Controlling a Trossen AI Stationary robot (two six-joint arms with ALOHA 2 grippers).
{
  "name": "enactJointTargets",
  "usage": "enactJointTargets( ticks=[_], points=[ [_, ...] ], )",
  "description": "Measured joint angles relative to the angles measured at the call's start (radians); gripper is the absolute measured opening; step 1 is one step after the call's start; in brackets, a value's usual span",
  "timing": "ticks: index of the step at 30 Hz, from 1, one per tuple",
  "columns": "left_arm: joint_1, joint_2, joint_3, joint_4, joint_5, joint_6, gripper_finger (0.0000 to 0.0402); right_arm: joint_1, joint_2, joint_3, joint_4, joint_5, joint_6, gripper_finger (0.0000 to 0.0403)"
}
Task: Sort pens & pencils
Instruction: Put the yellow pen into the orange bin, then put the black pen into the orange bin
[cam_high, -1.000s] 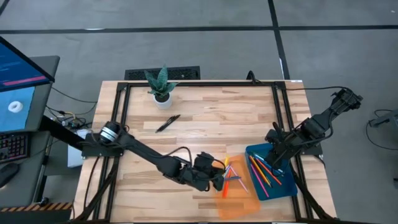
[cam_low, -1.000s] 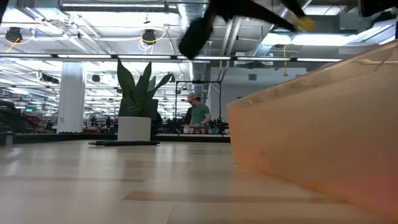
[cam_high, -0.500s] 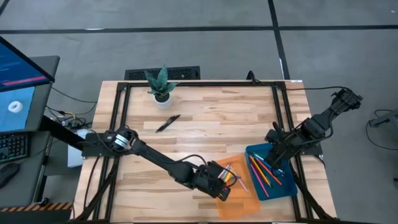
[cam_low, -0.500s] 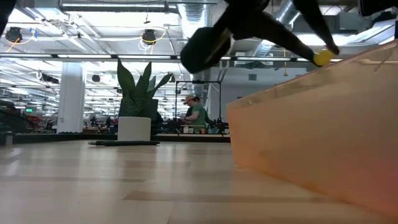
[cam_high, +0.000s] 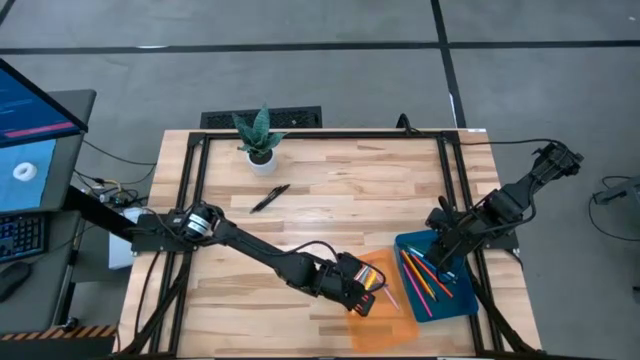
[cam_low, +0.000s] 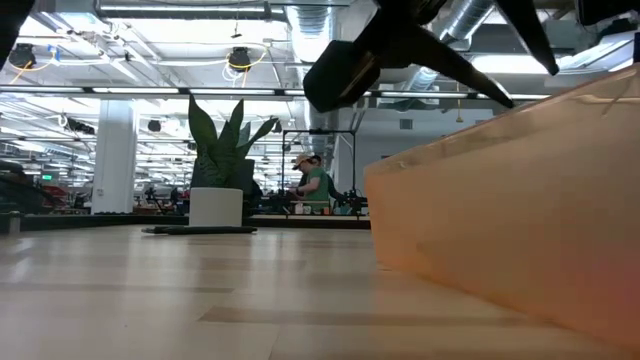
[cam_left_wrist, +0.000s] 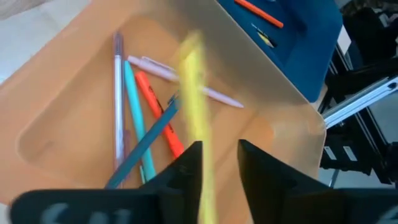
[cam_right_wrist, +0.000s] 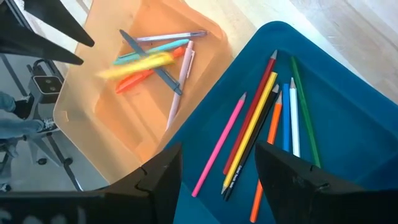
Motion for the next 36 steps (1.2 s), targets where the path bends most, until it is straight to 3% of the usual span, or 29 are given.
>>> enactJointTargets(
  ticks=[7,11,19,30,36],
  points=[
    [0.002,0.0,0.0,0.0,0.005,-0.001,0.0176,0.0,0.0,0.0,0.0,0.0,-0.002,0.0221],
    [0.007,0.0,0.0,0.017,0.04,-0.054,0.0205,0.0,0.0,0.0,0.0,0.004,-0.003,0.0221],
    [0.007,-0.048,0.0,0.132,0.067,0.0,0.0192,0.0,0.0,0.0,0.001,0.004,-0.003,0.0221],
    [-0.008,-0.25,0.0,0.12,-0.142,0.243,0.0178,0.0,0.0,0.0,0.016,0.007,-0.003,0.0221],
    [-0.008,-0.345,0.0,-0.01,-0.194,0.334,0.0178,0.0,0.0,0.0,0.015,0.008,-0.029,0.0221]
  ],
)
